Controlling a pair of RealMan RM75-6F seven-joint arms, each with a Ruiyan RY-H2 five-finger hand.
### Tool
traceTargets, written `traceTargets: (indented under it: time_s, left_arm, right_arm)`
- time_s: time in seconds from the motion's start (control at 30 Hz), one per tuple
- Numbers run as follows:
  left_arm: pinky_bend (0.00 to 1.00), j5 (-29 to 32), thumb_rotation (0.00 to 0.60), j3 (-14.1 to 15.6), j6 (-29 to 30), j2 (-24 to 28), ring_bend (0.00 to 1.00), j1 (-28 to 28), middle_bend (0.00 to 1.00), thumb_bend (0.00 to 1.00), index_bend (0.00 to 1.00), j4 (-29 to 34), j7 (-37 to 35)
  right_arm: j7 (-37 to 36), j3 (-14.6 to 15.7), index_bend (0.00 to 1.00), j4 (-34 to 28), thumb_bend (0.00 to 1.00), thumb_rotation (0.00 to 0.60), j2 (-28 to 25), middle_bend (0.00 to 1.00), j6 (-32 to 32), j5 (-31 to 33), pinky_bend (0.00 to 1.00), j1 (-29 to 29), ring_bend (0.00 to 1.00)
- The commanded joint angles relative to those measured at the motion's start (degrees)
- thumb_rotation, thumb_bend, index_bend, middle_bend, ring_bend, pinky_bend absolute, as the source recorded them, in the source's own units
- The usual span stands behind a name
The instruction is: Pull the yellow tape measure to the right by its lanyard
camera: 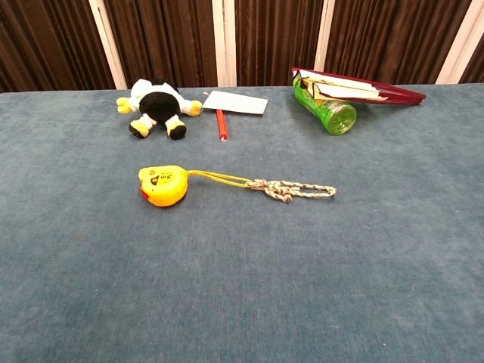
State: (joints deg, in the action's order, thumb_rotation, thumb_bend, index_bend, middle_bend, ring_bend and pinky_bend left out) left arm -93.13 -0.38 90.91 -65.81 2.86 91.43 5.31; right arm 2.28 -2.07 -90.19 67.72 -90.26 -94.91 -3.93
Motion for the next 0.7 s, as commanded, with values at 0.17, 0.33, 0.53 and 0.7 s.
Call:
traceTargets:
  time_s: [0.17, 0.33, 0.53, 0.7]
  left_arm:
    - [0.0, 0.2, 0.6, -0.1, -0.5, 0.0, 0.0, 0.2, 0.0, 0.0, 0.0, 0.0, -0.2]
    - [0.0, 0.1, 0.6, -0.1, -0.6, -0.1, 0.0, 0.4, 0.0, 0.0, 0.0, 0.1, -0.1]
    - [0.0, 0.4, 0.6, 0.0, -1.0, 0.0, 0.0, 0.5, 0.0, 0.0, 0.0, 0.3, -0.5]
    - [0.0, 0.6, 0.6, 0.0, -1.4, 0.2, 0.0, 0.6, 0.0, 0.0, 0.0, 0.4, -1.3]
  right_arm:
    - [-1.5, -2.6, 0.1, -1.6, 0.36, 0.6, 0.5, 0.0, 2.9, -1.5, 0.0, -4.5, 0.0]
    - [1.5, -5.0, 0.28, -3.6, 0.36, 0.6, 2.4, 0.05, 8.0, -2.0, 0.03, -9.7, 0.0]
    - [6.3, -7.6, 0.36, -4.1, 0.36, 0.6, 7.0, 0.08, 15.7, 1.1, 0.03, -15.6, 0.0]
    - [10.2, -9.3, 0.37, -1.8, 0.36, 0.6, 12.3, 0.09, 21.8, 6.0, 0.03, -19.6, 0.0]
